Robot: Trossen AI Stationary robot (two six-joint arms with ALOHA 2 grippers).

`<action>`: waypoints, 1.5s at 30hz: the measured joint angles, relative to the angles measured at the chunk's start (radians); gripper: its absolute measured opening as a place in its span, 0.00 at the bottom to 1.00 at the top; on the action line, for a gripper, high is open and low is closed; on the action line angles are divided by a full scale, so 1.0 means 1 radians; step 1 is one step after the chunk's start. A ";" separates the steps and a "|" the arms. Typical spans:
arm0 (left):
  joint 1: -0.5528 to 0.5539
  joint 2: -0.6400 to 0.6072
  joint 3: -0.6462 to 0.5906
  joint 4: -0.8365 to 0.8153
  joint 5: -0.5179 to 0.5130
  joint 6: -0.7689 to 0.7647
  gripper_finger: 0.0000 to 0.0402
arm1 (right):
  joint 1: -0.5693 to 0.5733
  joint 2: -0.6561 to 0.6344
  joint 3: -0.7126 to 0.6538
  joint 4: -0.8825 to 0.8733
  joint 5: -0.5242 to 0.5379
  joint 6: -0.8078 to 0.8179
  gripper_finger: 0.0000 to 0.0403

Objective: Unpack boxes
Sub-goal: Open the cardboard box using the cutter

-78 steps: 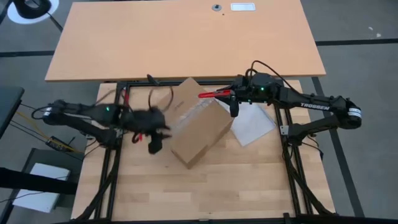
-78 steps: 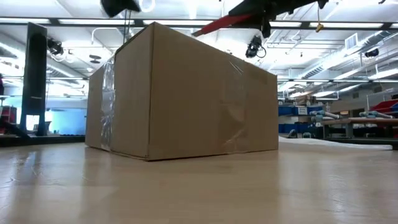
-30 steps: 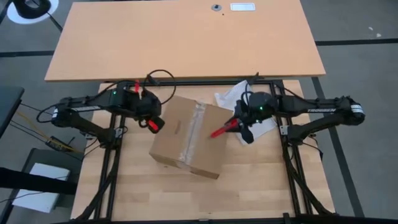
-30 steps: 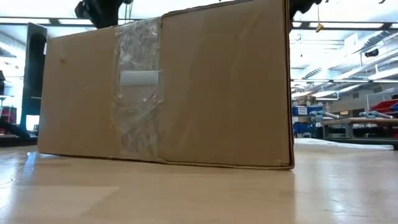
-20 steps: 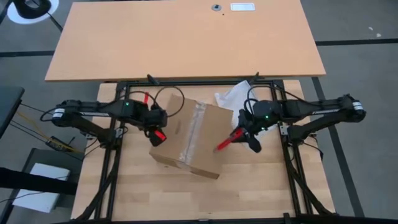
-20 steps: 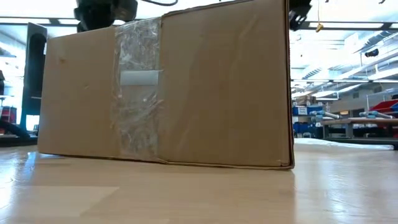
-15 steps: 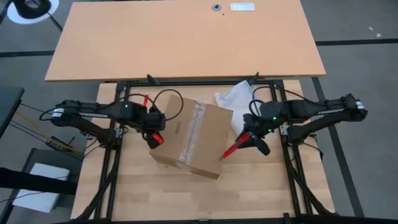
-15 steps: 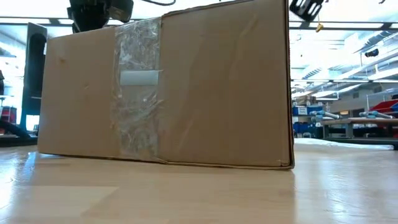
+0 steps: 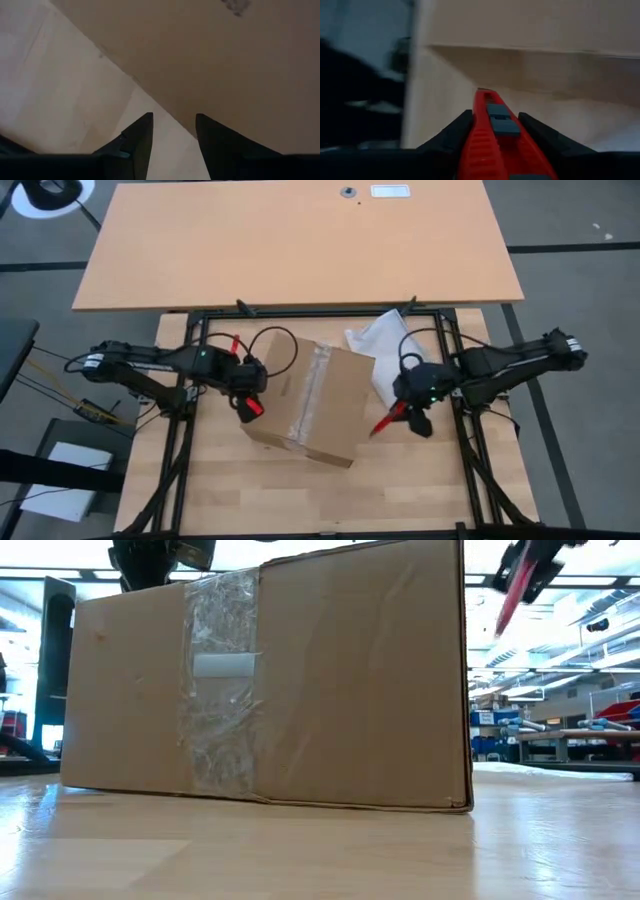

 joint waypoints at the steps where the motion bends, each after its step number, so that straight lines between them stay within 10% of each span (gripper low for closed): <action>1: -0.010 0.000 0.000 0.000 0.009 -0.002 0.40 | -0.012 0.016 0.000 -0.002 0.020 -0.004 0.35; 28: -0.370 0.040 0.002 0.214 0.050 -0.409 0.40 | -0.271 0.101 -0.001 0.088 0.043 -0.284 0.35; 39: -0.347 0.035 0.248 -0.300 -0.152 -0.452 0.40 | -0.291 0.103 -0.001 0.083 0.034 -0.293 0.35; 45: -0.359 -0.055 0.065 -0.246 -0.140 -0.434 0.40 | -0.283 0.103 -0.001 0.083 0.027 -0.279 0.35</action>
